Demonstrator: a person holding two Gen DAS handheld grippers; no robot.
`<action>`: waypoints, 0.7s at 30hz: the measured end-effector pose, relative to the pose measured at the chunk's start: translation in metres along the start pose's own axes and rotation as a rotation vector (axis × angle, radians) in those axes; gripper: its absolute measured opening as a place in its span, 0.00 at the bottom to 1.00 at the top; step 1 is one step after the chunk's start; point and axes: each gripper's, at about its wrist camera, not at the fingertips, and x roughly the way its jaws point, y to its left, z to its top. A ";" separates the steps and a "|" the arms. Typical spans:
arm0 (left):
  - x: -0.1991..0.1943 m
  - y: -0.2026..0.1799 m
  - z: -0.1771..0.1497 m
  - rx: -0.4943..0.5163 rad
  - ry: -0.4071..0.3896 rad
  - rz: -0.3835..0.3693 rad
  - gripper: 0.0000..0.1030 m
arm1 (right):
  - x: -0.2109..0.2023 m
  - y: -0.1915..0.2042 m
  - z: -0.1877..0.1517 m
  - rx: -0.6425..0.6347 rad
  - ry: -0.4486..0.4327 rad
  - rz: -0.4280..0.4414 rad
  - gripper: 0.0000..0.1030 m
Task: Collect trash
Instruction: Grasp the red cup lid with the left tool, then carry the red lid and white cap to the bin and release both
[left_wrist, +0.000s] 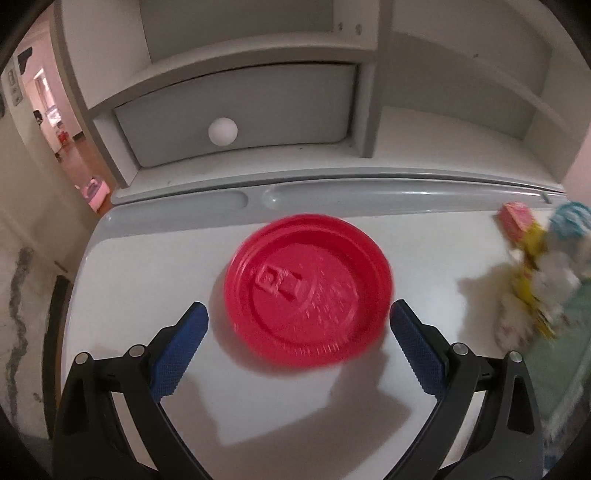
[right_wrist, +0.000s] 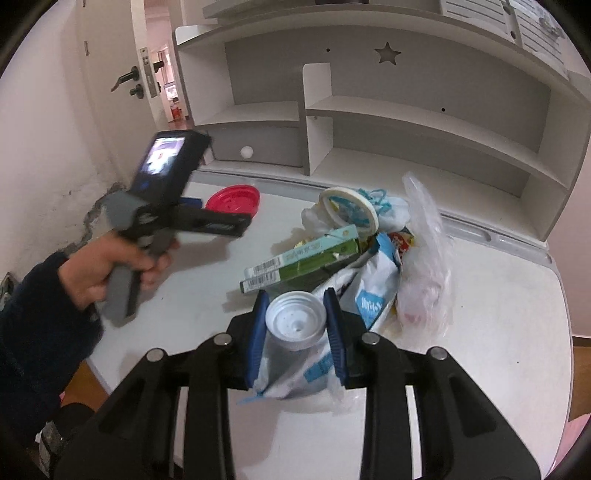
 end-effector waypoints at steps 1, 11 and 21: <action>0.003 -0.001 0.002 0.006 0.008 -0.005 0.93 | -0.002 -0.002 -0.001 0.000 -0.001 0.001 0.30; -0.015 -0.010 0.001 -0.052 0.006 -0.063 0.77 | -0.049 -0.035 -0.016 0.073 -0.079 -0.034 0.30; -0.143 -0.097 -0.049 0.147 -0.183 -0.141 0.77 | -0.122 -0.129 -0.088 0.327 -0.141 -0.202 0.30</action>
